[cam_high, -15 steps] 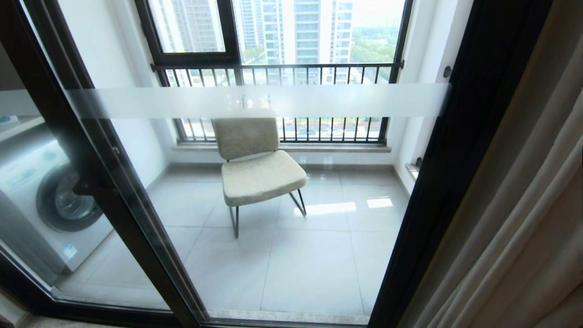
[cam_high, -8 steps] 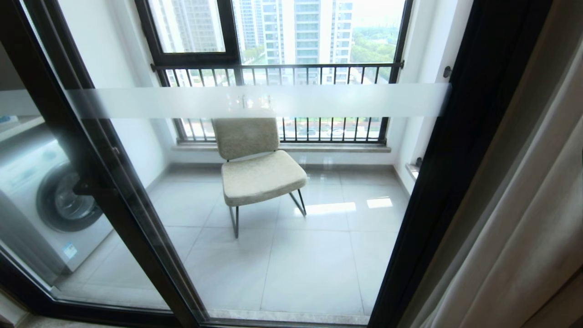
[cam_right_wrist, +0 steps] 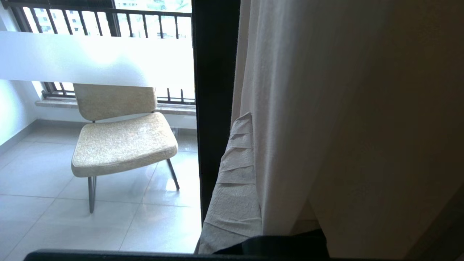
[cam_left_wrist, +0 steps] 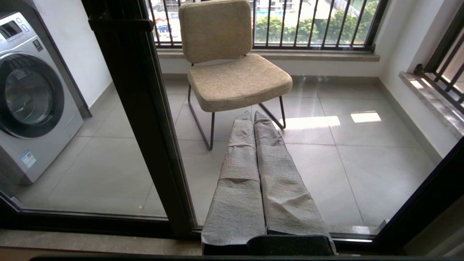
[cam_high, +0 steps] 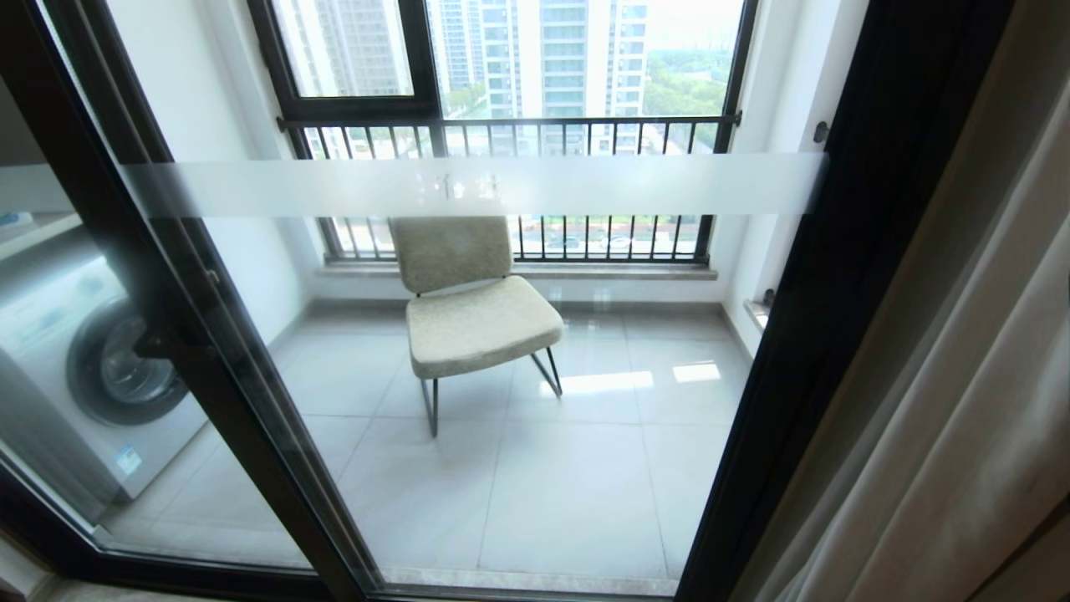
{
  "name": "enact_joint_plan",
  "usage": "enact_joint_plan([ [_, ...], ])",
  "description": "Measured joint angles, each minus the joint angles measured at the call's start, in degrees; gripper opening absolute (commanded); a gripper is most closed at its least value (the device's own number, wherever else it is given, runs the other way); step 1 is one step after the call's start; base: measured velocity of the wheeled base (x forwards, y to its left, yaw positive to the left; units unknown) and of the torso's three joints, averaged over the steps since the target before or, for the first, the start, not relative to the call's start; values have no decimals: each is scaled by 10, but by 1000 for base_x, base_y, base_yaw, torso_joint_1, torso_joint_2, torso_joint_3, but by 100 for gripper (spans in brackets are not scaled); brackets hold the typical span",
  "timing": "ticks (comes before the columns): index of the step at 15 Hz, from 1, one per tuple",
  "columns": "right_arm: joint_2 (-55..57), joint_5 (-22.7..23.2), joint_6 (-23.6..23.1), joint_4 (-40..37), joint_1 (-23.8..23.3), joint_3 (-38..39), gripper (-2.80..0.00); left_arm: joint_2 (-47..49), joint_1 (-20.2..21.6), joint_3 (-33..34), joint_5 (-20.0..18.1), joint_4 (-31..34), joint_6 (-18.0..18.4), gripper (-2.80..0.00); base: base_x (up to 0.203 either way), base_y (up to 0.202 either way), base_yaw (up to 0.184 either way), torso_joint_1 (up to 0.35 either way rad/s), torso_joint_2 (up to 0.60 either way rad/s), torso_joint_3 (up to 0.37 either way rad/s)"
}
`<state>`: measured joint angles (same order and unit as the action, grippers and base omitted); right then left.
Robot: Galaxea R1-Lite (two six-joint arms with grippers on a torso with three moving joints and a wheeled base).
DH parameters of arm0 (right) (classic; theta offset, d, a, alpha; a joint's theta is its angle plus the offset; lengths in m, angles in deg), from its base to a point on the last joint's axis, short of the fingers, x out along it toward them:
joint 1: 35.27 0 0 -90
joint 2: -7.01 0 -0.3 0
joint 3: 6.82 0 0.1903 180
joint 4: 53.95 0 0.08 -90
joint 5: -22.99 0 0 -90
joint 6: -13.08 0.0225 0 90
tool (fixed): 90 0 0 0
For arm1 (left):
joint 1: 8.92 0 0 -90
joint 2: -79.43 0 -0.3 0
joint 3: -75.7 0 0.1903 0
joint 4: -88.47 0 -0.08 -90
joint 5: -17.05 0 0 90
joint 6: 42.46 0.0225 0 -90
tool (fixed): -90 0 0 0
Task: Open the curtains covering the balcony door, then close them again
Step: Close the inner curtains on both sides
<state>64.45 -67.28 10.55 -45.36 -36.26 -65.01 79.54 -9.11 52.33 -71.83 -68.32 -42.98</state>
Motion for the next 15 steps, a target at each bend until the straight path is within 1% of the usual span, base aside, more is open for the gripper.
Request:
enact_joint_plan([
  [15, -11, -1, -2, -8, 10, 7, -280, 0, 0, 0, 0, -1, 0, -280, 0, 0, 0, 0, 0, 0],
])
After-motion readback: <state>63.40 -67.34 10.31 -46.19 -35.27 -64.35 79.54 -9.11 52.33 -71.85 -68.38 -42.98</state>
